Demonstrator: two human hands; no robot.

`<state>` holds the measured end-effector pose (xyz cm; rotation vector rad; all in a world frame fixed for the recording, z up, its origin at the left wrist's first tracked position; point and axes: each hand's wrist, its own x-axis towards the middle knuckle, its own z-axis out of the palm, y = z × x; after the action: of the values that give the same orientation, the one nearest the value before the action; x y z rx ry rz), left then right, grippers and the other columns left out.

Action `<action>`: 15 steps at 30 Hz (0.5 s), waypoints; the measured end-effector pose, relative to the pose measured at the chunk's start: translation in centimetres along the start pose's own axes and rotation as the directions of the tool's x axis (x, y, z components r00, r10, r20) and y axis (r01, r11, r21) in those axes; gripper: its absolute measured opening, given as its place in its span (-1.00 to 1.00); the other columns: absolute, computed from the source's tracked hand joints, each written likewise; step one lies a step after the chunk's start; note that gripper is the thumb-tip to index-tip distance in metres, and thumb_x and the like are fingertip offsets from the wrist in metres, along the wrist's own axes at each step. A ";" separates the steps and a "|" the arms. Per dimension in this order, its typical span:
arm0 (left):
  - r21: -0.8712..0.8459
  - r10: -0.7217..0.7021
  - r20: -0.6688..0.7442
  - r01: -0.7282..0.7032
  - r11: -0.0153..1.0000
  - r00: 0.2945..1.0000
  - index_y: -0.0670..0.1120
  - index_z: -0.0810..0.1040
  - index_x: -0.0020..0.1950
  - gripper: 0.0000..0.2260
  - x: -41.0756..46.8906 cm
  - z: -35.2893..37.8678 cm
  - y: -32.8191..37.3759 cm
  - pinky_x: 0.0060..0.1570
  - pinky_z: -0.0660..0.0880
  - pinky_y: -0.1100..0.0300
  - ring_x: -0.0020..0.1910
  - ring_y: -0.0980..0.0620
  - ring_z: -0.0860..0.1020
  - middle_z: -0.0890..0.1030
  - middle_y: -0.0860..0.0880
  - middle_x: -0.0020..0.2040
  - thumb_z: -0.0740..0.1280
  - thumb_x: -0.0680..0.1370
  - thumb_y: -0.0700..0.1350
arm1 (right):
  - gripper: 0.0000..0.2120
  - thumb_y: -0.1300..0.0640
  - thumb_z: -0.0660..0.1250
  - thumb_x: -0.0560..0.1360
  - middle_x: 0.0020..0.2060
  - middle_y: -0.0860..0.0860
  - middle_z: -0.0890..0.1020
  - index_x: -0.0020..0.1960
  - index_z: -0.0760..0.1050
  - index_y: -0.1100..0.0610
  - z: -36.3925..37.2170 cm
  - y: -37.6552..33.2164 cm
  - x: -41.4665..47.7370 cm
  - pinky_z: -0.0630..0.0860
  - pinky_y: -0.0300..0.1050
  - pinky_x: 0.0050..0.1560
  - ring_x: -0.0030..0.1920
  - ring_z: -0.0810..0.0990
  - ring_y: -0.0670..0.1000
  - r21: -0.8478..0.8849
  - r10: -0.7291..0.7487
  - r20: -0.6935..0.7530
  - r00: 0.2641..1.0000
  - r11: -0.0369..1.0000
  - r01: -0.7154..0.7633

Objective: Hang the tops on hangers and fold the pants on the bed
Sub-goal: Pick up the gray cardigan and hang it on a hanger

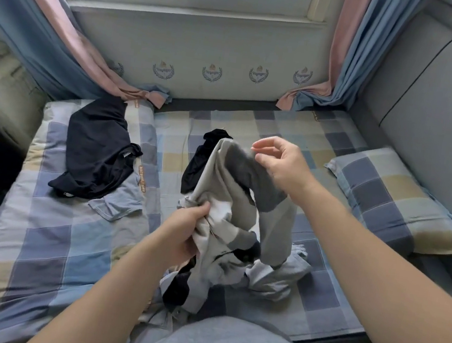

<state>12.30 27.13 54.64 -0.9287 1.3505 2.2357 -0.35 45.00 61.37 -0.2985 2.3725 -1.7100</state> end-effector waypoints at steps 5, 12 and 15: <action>-0.203 -0.014 0.096 0.033 0.979 0.995 -0.25 0.57 0.18 -0.65 -0.8 0.1 2.3 0.09 0.58 -0.06 -0.08 -0.14 0.71 0.69 -0.21 0.01 0.19 0.69 0.03 | -0.91 0.23 0.36 0.59 0.04 0.02 0.73 0.08 0.58 0.10 0.8 1.5 -2.6 0.60 -0.16 0.04 0.05 0.69 -0.05 0.071 0.079 0.133 0.988 0.994 -0.089; -0.262 -0.010 0.083 0.031 0.965 0.996 -0.27 0.46 0.15 -0.64 -1.1 0.4 2.6 -0.21 0.66 -0.07 -0.21 -0.19 0.68 0.63 -0.23 -0.17 0.21 0.68 0.06 | -0.70 0.00 0.34 0.60 0.21 -0.03 0.65 0.31 0.52 0.02 2.2 6.2 -7.5 0.48 -0.10 0.29 0.24 0.60 -0.05 0.010 0.228 0.479 0.848 0.964 -0.264; -0.267 -0.020 0.130 0.054 0.962 0.991 -0.24 0.44 0.27 -0.59 -1.1 0.3 2.9 0.19 0.54 -0.20 -0.08 -0.24 0.61 0.56 -0.26 -0.04 0.21 0.67 0.09 | -0.63 0.22 0.33 0.60 0.27 0.00 0.62 0.39 0.48 0.05 3.5 8.3 -8.6 0.47 -0.13 0.30 0.27 0.57 -0.04 -0.080 0.270 0.540 0.797 0.959 -0.271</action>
<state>11.23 26.08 57.33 -0.8733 0.9817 2.4452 8.47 46.81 52.79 -0.3686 1.8823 -1.2757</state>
